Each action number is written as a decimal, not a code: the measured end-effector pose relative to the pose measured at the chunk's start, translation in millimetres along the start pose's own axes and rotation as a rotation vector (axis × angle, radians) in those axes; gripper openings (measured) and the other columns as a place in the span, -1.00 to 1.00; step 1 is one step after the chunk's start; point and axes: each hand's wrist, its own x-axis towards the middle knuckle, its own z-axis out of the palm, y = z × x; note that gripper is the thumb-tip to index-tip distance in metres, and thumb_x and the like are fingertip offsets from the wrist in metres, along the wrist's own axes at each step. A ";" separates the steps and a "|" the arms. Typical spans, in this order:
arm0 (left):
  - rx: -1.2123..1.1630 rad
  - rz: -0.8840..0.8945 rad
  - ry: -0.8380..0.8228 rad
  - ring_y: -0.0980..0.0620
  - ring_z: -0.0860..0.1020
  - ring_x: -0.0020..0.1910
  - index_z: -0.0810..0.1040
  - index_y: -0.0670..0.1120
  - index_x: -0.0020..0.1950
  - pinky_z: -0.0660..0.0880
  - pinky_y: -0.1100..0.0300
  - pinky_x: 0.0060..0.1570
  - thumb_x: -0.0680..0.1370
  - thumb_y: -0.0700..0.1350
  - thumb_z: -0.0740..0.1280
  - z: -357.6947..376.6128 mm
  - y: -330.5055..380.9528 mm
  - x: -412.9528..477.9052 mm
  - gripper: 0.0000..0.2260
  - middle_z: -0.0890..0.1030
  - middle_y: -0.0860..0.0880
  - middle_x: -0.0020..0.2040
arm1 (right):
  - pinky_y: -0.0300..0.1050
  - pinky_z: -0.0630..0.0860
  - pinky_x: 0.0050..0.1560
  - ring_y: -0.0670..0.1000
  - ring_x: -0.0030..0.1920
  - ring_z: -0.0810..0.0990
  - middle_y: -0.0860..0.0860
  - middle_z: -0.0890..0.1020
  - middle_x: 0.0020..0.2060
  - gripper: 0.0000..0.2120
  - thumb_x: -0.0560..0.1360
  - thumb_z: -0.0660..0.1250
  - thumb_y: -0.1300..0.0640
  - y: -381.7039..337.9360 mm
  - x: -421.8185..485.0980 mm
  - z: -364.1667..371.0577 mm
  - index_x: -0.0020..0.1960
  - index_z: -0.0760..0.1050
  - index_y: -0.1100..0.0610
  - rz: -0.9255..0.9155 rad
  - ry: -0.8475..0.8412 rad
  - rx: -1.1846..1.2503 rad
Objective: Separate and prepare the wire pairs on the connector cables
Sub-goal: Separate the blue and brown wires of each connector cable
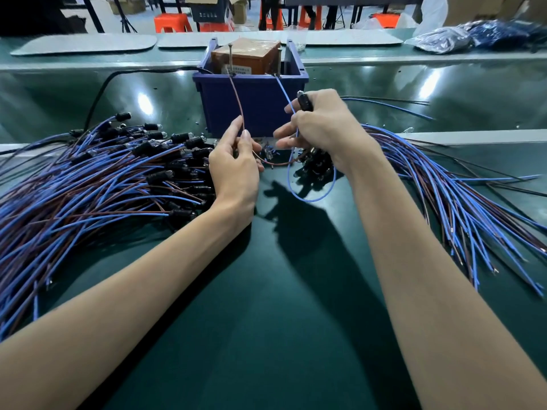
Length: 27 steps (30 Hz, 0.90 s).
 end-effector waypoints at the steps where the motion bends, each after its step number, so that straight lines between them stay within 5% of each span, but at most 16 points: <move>1: -0.004 -0.003 -0.003 0.23 0.33 -0.56 0.44 -0.11 0.37 0.36 0.38 -0.44 0.64 -0.22 0.18 0.1 0.3 -0.2 -0.70 0.45 0.10 -0.39 | -0.24 0.53 -0.47 0.03 -0.51 0.63 0.17 0.63 -0.36 -0.77 0.49 0.03 0.44 -0.9 -0.5 -0.1 -0.07 0.39 0.22 -0.010 0.002 -0.005; 13: -0.002 -0.007 -0.044 0.21 0.35 -0.54 0.48 -0.07 0.34 0.38 0.35 -0.45 0.63 -0.21 0.20 -0.9 -0.4 -0.7 -0.71 0.50 0.15 -0.46 | -0.35 0.35 -0.59 -0.14 -0.64 0.49 0.15 0.64 -0.38 -0.84 0.54 0.08 0.35 2.9 -1.6 2.5 -0.06 0.39 0.17 -0.079 0.202 -0.094; 16: 0.017 0.010 -0.040 0.22 0.35 -0.54 0.48 -0.07 0.34 0.39 0.37 -0.43 0.63 -0.20 0.20 -0.6 -0.1 -1.2 -0.71 0.50 0.12 -0.40 | -0.16 0.61 -0.24 -0.08 -0.38 0.64 0.05 0.61 -0.42 -0.78 0.46 0.12 0.36 2.9 0.6 5.0 -0.28 0.41 0.14 -0.103 0.205 -0.158; 18: 0.035 0.027 -0.040 0.23 0.35 -0.55 0.48 -0.07 0.35 0.38 0.38 -0.42 0.63 -0.20 0.19 -0.1 -0.3 -1.5 -0.71 0.50 0.05 -0.34 | 0.05 0.60 0.00 0.06 -0.14 0.68 0.05 0.63 -0.41 -0.72 0.41 0.14 0.36 1.7 0.5 5.1 -0.41 0.36 0.09 -0.116 0.179 -0.205; 23: 0.035 0.026 -0.038 0.22 0.35 -0.55 0.47 -0.09 0.35 0.37 0.39 -0.41 0.64 -0.20 0.19 -0.4 -0.6 -0.8 -0.71 0.48 0.01 -0.32 | -0.33 0.42 -0.43 -0.10 -0.44 0.64 0.11 0.67 -0.28 -0.71 0.44 0.09 0.39 0.3 -2.4 2.6 -0.38 0.29 0.11 -0.115 0.131 -0.188; 27: 0.014 0.017 -0.045 0.22 0.34 -0.55 0.47 -0.11 0.35 0.37 0.38 -0.44 0.64 -0.22 0.18 0.2 -0.5 -0.9 -0.71 0.45 0.02 -0.34 | -0.38 0.36 -0.52 -0.14 -0.48 0.61 0.12 0.68 -0.26 -0.75 0.40 0.08 0.42 -0.3 -5.0 -0.2 -0.35 0.33 0.15 -0.113 0.084 -0.169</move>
